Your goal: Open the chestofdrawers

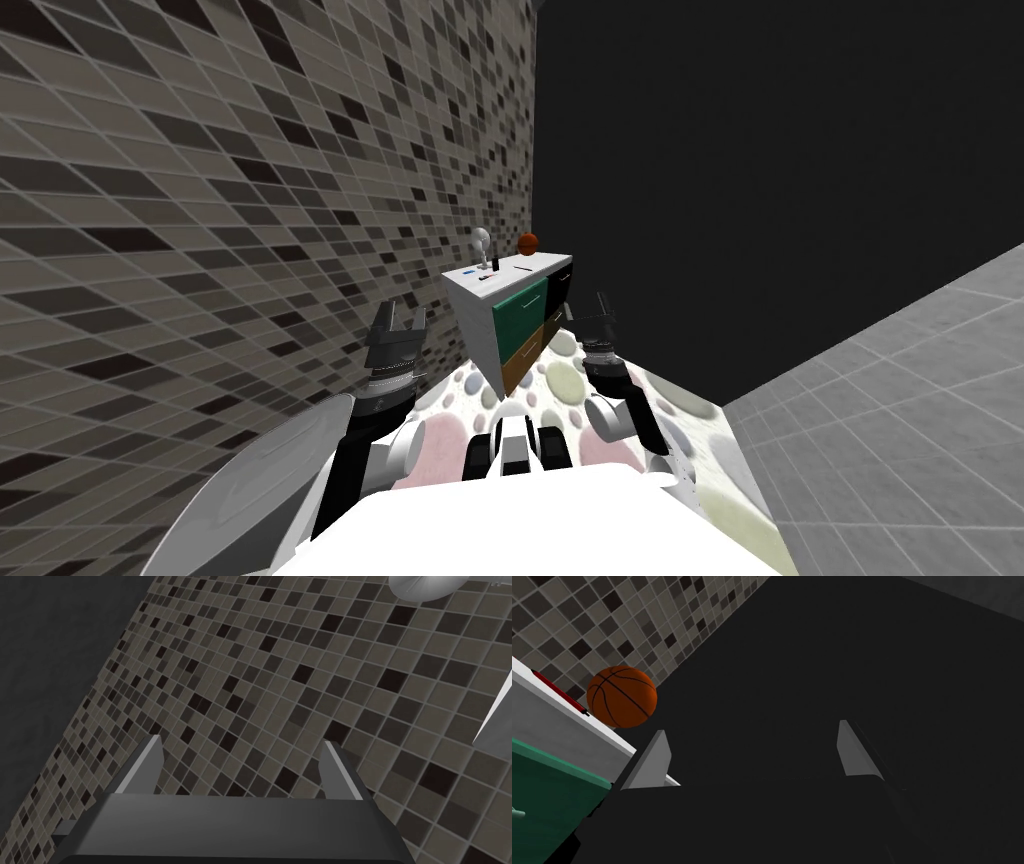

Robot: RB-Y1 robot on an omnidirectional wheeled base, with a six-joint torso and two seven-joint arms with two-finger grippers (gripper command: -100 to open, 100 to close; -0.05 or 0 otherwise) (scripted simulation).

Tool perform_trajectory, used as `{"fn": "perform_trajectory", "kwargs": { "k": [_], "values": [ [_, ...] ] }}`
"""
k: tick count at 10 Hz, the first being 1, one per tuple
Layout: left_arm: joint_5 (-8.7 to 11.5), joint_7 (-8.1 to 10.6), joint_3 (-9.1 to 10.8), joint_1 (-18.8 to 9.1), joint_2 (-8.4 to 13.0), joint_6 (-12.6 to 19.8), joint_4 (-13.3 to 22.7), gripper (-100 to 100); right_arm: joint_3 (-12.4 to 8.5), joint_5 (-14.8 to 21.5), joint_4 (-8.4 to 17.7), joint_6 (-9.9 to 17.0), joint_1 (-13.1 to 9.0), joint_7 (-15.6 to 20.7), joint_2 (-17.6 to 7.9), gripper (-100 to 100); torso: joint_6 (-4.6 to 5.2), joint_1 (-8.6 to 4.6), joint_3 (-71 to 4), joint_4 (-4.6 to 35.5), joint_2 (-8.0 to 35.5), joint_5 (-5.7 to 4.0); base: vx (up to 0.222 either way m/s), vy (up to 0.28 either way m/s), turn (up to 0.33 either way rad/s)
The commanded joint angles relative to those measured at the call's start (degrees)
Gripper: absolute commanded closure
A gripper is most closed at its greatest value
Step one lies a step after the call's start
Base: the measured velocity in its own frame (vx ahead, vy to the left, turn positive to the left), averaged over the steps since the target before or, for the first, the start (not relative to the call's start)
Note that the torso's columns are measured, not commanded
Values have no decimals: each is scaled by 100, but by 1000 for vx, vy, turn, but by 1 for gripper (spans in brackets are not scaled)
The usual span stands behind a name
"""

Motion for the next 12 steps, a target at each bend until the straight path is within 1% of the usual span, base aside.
{"fn": "perform_trajectory", "kwargs": {
  "k": [1, 3, 4, 5, 6, 7, 8, 9, 10, 11, 12],
  "values": [
    [0, 0, 0, 0, 0, 0, 0, 0, 168, -320, 121, 51, -112, -370, -25, -100, -1, -8, -4, -2, -7, -2, 49, -77, 54],
    [0, 0, 0, 0, 0, 0, 0, 0, 418, -712, 316, 86, -249, -736, -53, -100, 0, 9, 4, 2, 6, 3, 39, -78, 123],
    [0, 0, 0, 0, 0, 0, 0, 0, 418, -751, 316, 86, -249, -845, -53, -100, -1, 0, 3, 1, 4, 0, 43, -79, 45],
    [0, 0, 0, 0, 0, 0, 0, 0, 545, -972, 420, 105, -321, -1045, -66, -100, 3, 4, 1, 1, 1, 1, 47, -67, 76],
    [0, 0, 0, 0, 0, 0, 0, 0, 545, -972, 420, 105, -321, -1086, -66, -100, -1, 8, -1, 0, -2, 2, 41, -53, 43],
    [0, 0, 0, 0, 0, 0, 0, 0, 674, -1194, 531, 126, -395, -1309, -73, -100, 2, 11, 0, 0, 1, 3, 50, -55, 94],
    [0, 0, 0, 0, 0, 0, 0, 0, 674, -1194, 531, 126, -395, -1330, -73, -100, -1, 7, -1, 0, -2, 2, 34, -53, 44],
    [0, 0, 0, 0, 0, 0, 0, 0, 805, -1419, 648, 148, -471, -1557, -73, -100, 2, 4, 2, 1, 4, 1, 34, -62, 82],
    [0, 0, 0, 0, 0, 0, 0, 0, 805, -1419, 648, 148, -471, -1575, -73, -100, -1, 0, 2, 1, 3, 0, 35, -66, 61],
    [0, 0, 0, 0, 0, 0, 0, 0, 937, -1645, 773, 172, -550, -1811, -68, -100, 2, 0, 1, 1, 3, 0, 43, -72, 75],
    [0, 0, 0, 0, 0, 0, 0, 0, 1070, -1824, 907, 197, -631, -1957, -57, -100, 0, 0, -1, 0, -1, 0, 40, -111, 147]
  ]
}}
